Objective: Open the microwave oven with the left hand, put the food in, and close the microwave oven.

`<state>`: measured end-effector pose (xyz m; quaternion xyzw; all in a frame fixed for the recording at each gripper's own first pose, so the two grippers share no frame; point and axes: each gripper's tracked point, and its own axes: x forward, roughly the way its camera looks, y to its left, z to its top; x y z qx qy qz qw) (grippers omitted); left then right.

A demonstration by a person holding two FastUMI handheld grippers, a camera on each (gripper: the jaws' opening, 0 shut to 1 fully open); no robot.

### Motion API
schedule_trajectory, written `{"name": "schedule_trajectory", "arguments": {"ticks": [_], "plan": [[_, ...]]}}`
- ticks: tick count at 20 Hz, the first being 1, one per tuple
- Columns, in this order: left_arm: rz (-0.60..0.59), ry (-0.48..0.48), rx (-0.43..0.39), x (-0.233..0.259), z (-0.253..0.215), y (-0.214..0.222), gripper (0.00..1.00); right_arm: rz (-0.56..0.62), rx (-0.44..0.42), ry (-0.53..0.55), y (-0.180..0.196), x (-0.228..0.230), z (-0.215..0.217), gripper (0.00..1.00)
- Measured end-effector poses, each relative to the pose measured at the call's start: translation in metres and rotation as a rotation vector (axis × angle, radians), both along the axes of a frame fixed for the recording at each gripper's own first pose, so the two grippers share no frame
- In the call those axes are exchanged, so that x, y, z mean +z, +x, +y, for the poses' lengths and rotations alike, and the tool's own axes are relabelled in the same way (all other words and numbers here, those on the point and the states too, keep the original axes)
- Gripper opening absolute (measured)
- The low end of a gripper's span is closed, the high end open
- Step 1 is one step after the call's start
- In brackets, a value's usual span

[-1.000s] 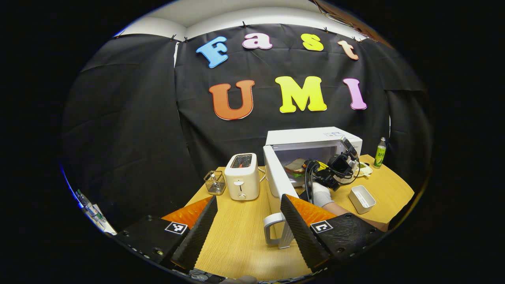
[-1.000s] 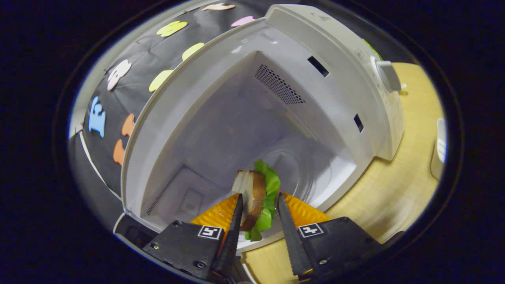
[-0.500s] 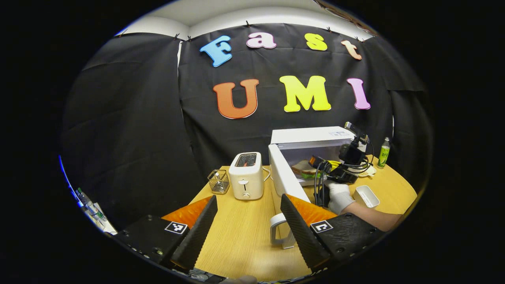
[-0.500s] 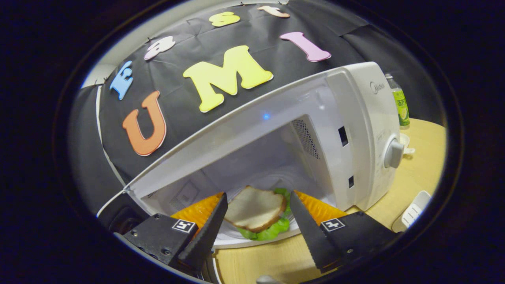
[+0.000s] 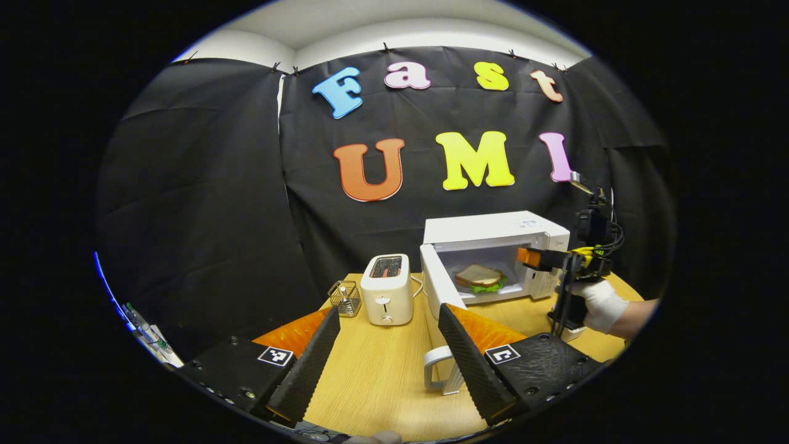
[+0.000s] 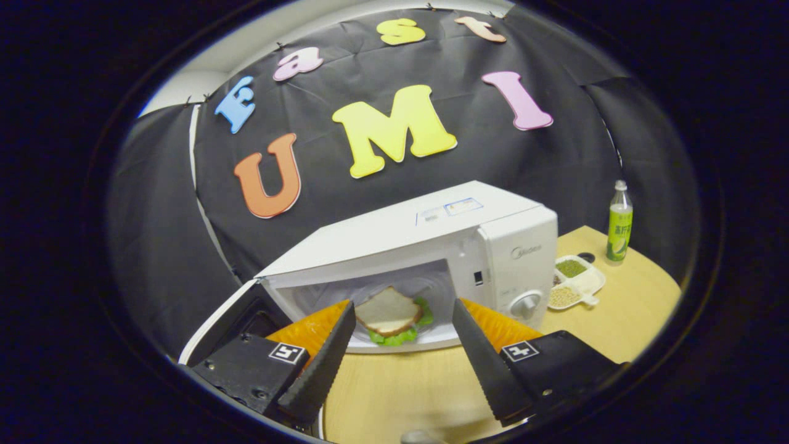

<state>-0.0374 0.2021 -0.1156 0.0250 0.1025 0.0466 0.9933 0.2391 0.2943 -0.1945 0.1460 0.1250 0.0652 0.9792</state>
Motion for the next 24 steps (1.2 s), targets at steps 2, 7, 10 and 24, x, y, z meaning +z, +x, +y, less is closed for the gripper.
{"name": "schedule_trajectory", "arguments": {"ticks": [2,7,10,24], "plan": [[-0.025,-0.002,0.005,0.009,0.002,-0.002,0.97,-0.007,-0.001,-0.052,-0.025,0.017,-0.029,0.91],[-0.067,-0.008,0.004,0.020,0.003,-0.001,0.97,-0.049,-0.053,-0.148,-0.077,0.059,-0.109,1.00],[-0.074,-0.010,0.007,0.020,0.003,0.000,0.97,-0.067,-0.089,-0.213,-0.103,0.079,-0.153,1.00],[-0.029,0.038,0.076,-0.022,0.033,0.012,0.04,-0.108,-0.073,-0.293,-0.189,0.131,-0.194,0.92]]}}
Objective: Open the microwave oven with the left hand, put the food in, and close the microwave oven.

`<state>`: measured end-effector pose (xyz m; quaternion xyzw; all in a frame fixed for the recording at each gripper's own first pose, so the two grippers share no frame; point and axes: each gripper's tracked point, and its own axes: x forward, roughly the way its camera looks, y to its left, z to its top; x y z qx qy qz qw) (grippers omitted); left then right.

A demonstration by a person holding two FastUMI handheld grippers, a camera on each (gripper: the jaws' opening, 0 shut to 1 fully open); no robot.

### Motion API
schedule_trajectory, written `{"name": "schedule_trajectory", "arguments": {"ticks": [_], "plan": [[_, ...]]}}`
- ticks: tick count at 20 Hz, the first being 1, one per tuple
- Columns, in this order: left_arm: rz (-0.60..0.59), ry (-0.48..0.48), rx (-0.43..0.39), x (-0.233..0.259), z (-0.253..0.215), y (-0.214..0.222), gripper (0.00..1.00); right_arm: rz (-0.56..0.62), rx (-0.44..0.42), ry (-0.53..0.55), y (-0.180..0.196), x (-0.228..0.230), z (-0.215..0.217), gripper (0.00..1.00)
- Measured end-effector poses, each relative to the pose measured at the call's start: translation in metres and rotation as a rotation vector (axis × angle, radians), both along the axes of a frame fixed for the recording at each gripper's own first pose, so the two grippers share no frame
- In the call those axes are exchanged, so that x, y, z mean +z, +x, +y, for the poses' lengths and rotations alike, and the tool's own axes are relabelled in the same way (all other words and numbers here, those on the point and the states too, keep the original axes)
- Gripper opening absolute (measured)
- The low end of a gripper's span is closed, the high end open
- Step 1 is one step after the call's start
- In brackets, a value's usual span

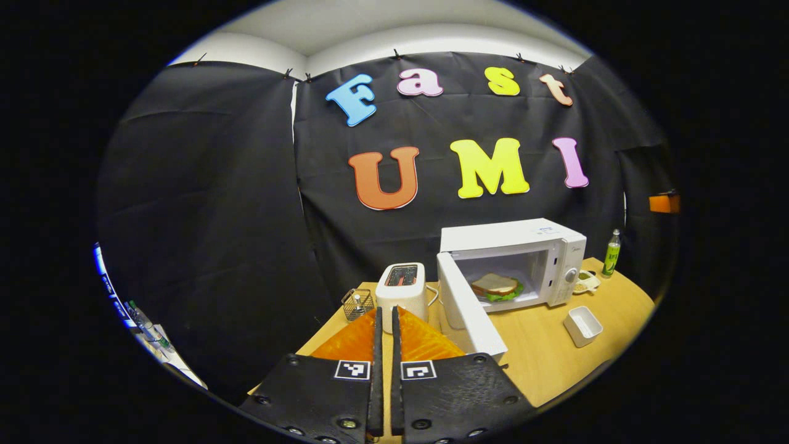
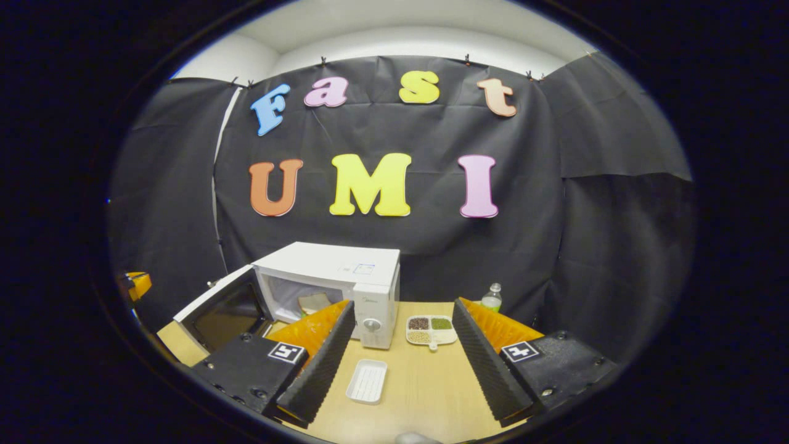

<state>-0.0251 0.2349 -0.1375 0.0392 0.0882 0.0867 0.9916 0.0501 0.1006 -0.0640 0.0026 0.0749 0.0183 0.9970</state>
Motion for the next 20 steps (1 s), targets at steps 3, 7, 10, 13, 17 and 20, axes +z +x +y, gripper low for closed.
{"name": "schedule_trajectory", "arguments": {"ticks": [3,7,10,13,17,20], "plan": [[0.038,-0.050,-0.009,-0.031,0.010,0.003,0.00,0.016,-0.019,0.005,-0.008,0.002,-0.006,0.92],[0.070,-0.067,-0.053,-0.073,0.016,0.013,0.00,0.024,-0.061,-0.008,-0.022,0.004,-0.012,0.92],[0.097,-0.064,-0.114,-0.099,0.004,0.025,0.00,0.052,-0.075,0.011,-0.030,0.000,-0.013,0.92],[0.121,-0.060,-0.180,-0.114,-0.017,0.038,0.00,0.056,-0.099,-0.022,-0.035,0.002,-0.021,0.92],[0.124,-0.040,-0.232,-0.115,-0.037,0.044,0.00,0.068,-0.105,-0.026,-0.037,0.001,-0.023,0.92],[0.118,-0.066,-0.265,-0.114,-0.058,0.043,0.00,0.071,-0.110,-0.008,-0.037,0.001,-0.025,0.92]]}}
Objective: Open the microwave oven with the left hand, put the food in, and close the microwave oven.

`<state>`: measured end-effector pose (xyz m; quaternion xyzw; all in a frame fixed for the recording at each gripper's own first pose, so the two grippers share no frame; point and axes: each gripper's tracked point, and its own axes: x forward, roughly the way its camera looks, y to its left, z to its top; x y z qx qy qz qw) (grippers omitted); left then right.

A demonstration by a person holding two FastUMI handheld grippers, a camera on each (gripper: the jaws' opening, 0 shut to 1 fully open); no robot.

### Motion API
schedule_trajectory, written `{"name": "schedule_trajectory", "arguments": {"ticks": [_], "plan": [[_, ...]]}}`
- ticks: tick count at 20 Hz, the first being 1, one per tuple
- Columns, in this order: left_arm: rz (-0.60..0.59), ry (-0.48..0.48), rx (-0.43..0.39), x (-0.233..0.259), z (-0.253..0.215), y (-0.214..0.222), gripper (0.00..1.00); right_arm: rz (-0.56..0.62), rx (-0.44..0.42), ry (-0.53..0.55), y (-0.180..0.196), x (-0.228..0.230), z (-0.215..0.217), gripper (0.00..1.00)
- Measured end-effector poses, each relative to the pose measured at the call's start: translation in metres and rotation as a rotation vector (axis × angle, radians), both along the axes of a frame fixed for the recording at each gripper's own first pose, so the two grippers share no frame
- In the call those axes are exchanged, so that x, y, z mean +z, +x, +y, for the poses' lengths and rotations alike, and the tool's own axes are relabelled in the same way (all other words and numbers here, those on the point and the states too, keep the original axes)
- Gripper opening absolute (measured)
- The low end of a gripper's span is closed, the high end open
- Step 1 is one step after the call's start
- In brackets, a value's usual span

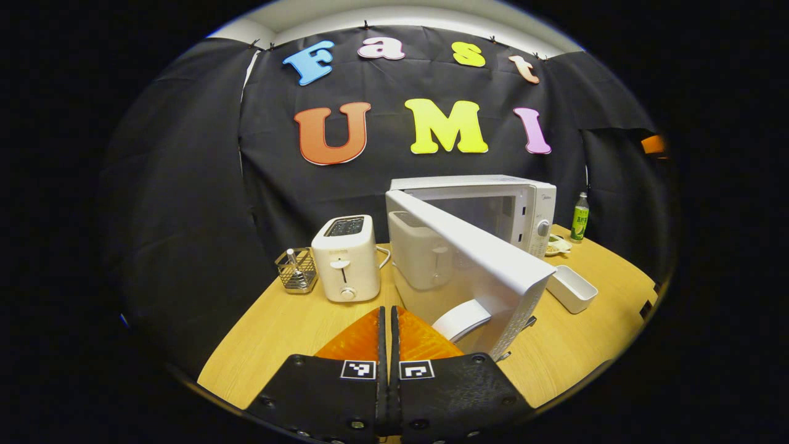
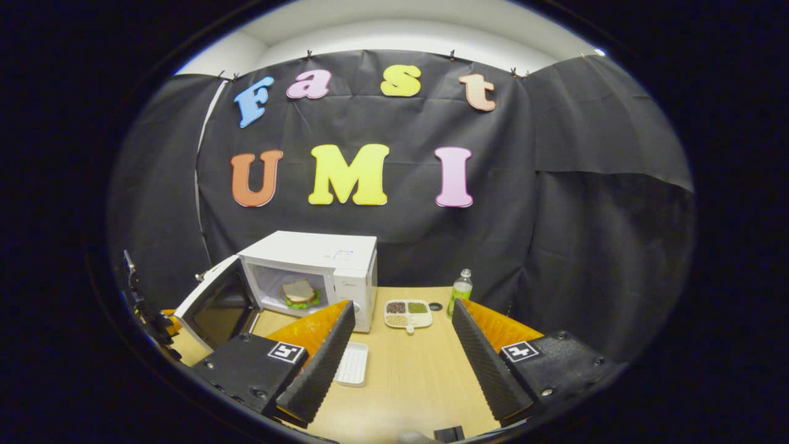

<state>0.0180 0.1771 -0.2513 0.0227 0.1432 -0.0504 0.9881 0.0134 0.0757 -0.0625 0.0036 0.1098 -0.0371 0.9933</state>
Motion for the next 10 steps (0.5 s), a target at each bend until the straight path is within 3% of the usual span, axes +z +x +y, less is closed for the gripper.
{"name": "schedule_trajectory", "arguments": {"ticks": [10], "plan": [[0.017,-0.018,-0.137,-0.004,-0.108,0.008,0.00,-0.026,-0.011,0.029,0.005,0.017,-0.025,0.92]]}}
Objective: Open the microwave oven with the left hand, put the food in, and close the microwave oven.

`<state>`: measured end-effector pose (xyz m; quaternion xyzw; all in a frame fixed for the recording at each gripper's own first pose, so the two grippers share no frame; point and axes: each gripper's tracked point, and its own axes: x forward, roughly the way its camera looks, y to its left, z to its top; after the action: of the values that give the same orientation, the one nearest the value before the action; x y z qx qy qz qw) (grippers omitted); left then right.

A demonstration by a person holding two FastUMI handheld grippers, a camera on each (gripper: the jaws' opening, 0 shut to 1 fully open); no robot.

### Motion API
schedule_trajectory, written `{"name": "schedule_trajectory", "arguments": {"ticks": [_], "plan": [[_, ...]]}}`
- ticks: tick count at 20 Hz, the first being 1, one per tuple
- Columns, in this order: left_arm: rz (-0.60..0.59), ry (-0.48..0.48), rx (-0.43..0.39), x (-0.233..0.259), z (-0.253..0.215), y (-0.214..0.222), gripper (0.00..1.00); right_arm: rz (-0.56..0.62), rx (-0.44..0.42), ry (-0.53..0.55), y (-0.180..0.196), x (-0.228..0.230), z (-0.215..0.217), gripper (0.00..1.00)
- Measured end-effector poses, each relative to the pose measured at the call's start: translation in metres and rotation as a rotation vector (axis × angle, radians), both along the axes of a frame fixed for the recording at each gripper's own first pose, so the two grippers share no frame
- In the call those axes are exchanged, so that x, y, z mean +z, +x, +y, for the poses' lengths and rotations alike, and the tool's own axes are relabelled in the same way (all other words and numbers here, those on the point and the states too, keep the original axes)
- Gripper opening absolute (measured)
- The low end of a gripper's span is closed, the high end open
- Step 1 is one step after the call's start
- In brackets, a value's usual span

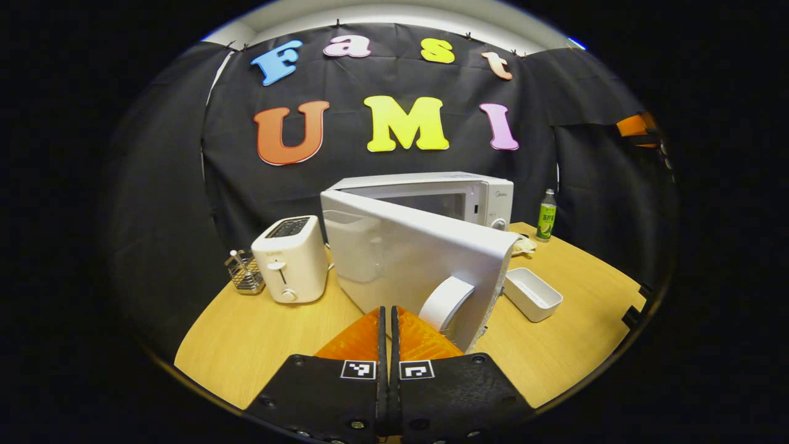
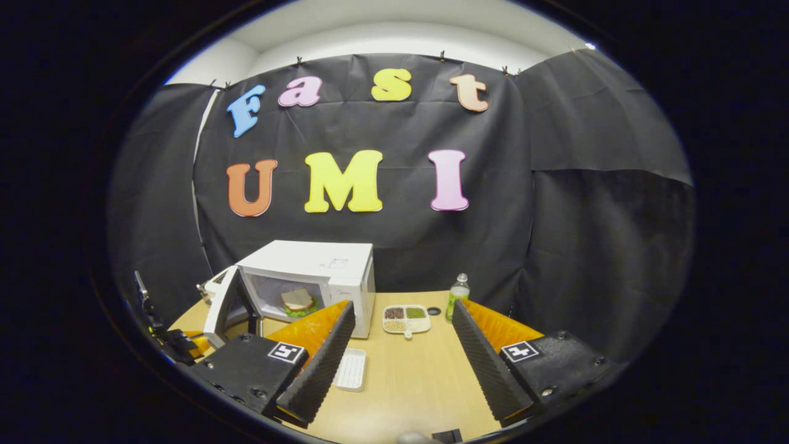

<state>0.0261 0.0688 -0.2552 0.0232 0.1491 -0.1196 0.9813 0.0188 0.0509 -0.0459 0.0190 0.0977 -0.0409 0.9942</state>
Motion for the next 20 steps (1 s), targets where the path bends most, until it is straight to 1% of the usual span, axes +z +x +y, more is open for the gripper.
{"name": "schedule_trajectory", "arguments": {"ticks": [2,5,9,10,11,12,13,14,20], "plan": [[-0.002,0.011,-0.037,0.001,-0.025,0.009,0.00,-0.011,0.000,0.018,0.003,0.005,-0.004,0.92],[-0.012,0.023,-0.084,0.004,-0.058,0.025,0.00,-0.015,-0.004,0.011,0.008,0.010,-0.016,0.92],[-0.022,0.037,-0.127,0.008,-0.095,0.053,0.00,-0.009,-0.010,0.002,0.012,0.010,-0.033,0.92],[-0.024,0.039,-0.134,0.008,-0.103,0.062,0.00,-0.007,-0.015,0.002,0.015,0.009,-0.038,1.00],[-0.025,0.040,-0.140,0.008,-0.110,0.070,0.00,-0.004,-0.019,0.002,0.018,0.010,-0.042,0.92],[-0.029,0.041,-0.146,0.009,-0.118,0.077,0.00,-0.001,-0.021,0.003,0.022,0.010,-0.046,0.92],[-0.033,0.042,-0.153,0.010,-0.125,0.085,0.00,0.004,-0.023,0.004,0.024,0.009,-0.050,1.00],[-0.034,0.044,-0.158,0.011,-0.131,0.093,0.00,0.007,-0.025,0.005,0.025,0.008,-0.053,0.92],[-0.043,0.038,-0.161,0.010,-0.160,0.139,0.00,0.018,-0.029,0.010,0.037,0.005,-0.060,0.92]]}}
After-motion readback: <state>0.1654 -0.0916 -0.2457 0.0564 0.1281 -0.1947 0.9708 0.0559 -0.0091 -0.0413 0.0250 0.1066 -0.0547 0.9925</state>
